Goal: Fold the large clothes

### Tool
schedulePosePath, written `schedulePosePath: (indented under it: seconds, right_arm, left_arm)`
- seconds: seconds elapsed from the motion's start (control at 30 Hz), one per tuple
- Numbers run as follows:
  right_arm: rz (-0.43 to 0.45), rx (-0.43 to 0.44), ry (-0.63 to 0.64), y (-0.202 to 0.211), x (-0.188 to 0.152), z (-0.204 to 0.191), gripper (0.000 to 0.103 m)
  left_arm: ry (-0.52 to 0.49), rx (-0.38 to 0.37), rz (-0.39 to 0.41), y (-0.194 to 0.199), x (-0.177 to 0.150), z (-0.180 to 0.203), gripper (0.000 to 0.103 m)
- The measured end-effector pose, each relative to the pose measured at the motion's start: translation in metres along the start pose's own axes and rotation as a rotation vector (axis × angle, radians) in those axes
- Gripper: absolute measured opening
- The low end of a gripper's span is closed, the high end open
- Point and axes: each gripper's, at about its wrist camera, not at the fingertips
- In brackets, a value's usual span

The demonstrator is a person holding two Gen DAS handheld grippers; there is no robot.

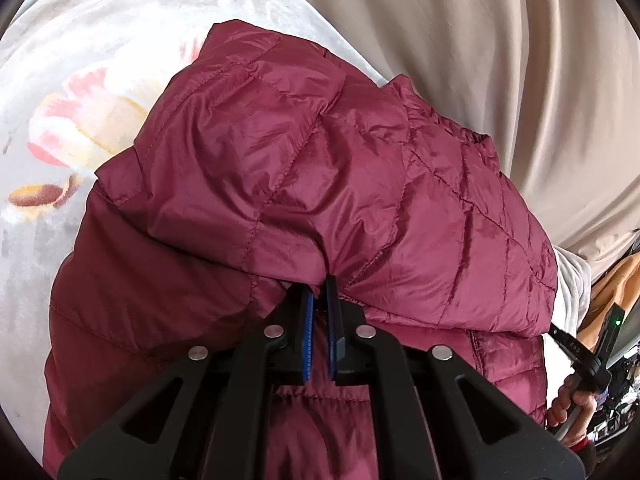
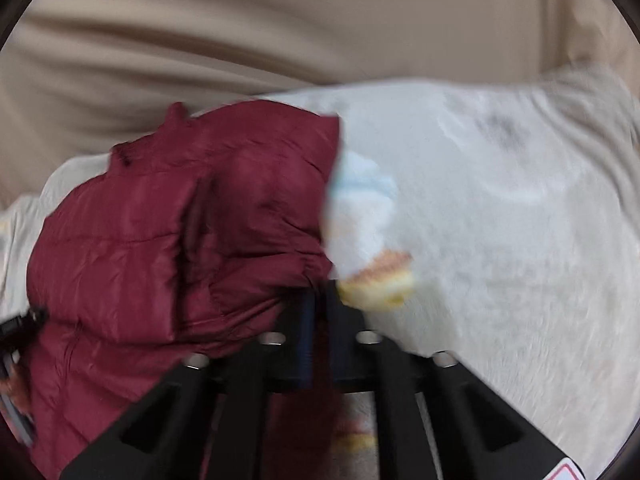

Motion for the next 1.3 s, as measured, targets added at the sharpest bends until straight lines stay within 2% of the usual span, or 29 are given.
schedulePosePath:
  seconds: [0.13, 0.23, 0.27, 0.33, 0.37, 0.4, 0.43, 0.5, 0.57, 0.6, 0.63, 0.67, 0.7, 0.77, 0.83, 0.9, 0.93, 0.97, 1.0, 1.07, 1.2, 1.27, 1.3]
  right_arm:
    - [-0.005, 0.048, -0.006, 0.02, -0.023, 0.005, 0.0]
    - [-0.043, -0.111, 0.003, 0.021, -0.029, 0.015, 0.0]
    - [-0.032, -0.127, -0.022, 0.026, -0.027, 0.019, 0.0]
    - [0.018, -0.056, -0.072, 0.043, -0.02, 0.016, 0.011]
    - [0.051, 0.0, -0.083, 0.053, -0.014, 0.007, 0.012]
    - [0.066, 0.043, -0.071, 0.057, -0.008, -0.003, 0.022]
    - [0.072, 0.079, -0.051, 0.058, -0.001, -0.015, 0.044]
    - [0.071, 0.099, 0.023, 0.044, 0.01, -0.046, 0.058]
    - [0.005, 0.068, 0.06, 0.014, 0.016, -0.066, 0.057]
    - [-0.024, 0.065, 0.058, 0.004, 0.016, -0.072, 0.05]
    - [-0.057, 0.078, 0.053, -0.01, 0.016, -0.079, 0.019]
    - [-0.067, 0.104, 0.053, -0.013, 0.019, -0.086, 0.002]
    - [-0.037, 0.11, 0.051, -0.008, 0.023, -0.091, 0.002]
    - [0.107, 0.142, 0.059, 0.023, 0.035, -0.099, 0.001]
    - [0.176, 0.152, 0.036, 0.038, 0.044, -0.095, 0.001]
    - [0.143, 0.059, 0.035, 0.02, 0.046, -0.085, 0.001]
    - [0.095, 0.008, 0.048, 0.003, 0.044, -0.081, 0.001]
    - [0.009, -0.025, 0.058, -0.025, 0.039, -0.076, 0.001]
    - [-0.037, -0.015, 0.056, -0.041, 0.035, -0.072, 0.001]
    - [-0.017, -0.009, 0.05, -0.042, 0.031, -0.072, 0.001]
    - [0.024, -0.017, 0.026, -0.014, 0.036, -0.072, 0.007]
    - [0.076, -0.054, 0.055, 0.009, 0.034, -0.07, 0.01]
    - [0.109, -0.068, 0.078, 0.021, 0.034, -0.071, 0.013]
  left_arm:
    - [-0.012, 0.015, -0.004, -0.001, 0.0, 0.001, 0.005]
    - [-0.022, 0.026, -0.004, -0.003, 0.001, 0.003, 0.006]
    - [-0.022, 0.025, -0.003, -0.003, 0.001, 0.002, 0.006]
    - [-0.021, 0.024, -0.004, -0.003, 0.001, 0.003, 0.006]
    - [-0.023, 0.026, -0.003, -0.003, 0.001, 0.003, 0.006]
    - [-0.026, 0.028, -0.003, -0.003, 0.001, 0.004, 0.006]
    - [-0.029, 0.03, -0.002, -0.002, 0.0, 0.004, 0.006]
    - [-0.029, 0.028, -0.001, -0.002, 0.0, 0.004, 0.006]
    - [-0.024, 0.02, -0.001, -0.002, 0.0, 0.002, 0.006]
    - [-0.022, 0.017, -0.002, -0.002, 0.0, 0.002, 0.006]
    - [-0.021, 0.016, -0.002, -0.002, 0.001, 0.001, 0.006]
    - [-0.021, 0.015, -0.002, -0.002, 0.001, 0.001, 0.006]
    - [-0.02, 0.015, -0.002, -0.002, 0.001, 0.0, 0.006]
    - [-0.02, 0.013, -0.003, -0.002, 0.001, -0.001, 0.006]
    - [-0.02, 0.014, -0.004, -0.002, 0.001, -0.001, 0.006]
    - [-0.022, 0.018, -0.005, -0.003, 0.001, -0.001, 0.006]
    - [-0.022, 0.018, -0.005, -0.003, 0.001, -0.001, 0.006]
    - [-0.022, 0.018, -0.005, -0.003, 0.001, -0.001, 0.006]
    - [-0.021, 0.017, -0.006, -0.004, 0.001, -0.002, 0.006]
    - [-0.015, 0.011, -0.007, -0.003, 0.002, -0.003, 0.006]
    - [-0.008, 0.025, -0.041, 0.013, -0.002, -0.001, 0.011]
    - [-0.067, 0.042, -0.075, 0.031, -0.007, 0.006, 0.022]
    - [-0.11, 0.042, -0.077, 0.048, -0.01, 0.011, 0.023]
Point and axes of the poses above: each gripper's, at about its wrist camera, not at the fingertips, and y roughly against the way its jaws point, z to its right, x to its top, and after that the axes turned 4 degrees about -x, right-handed
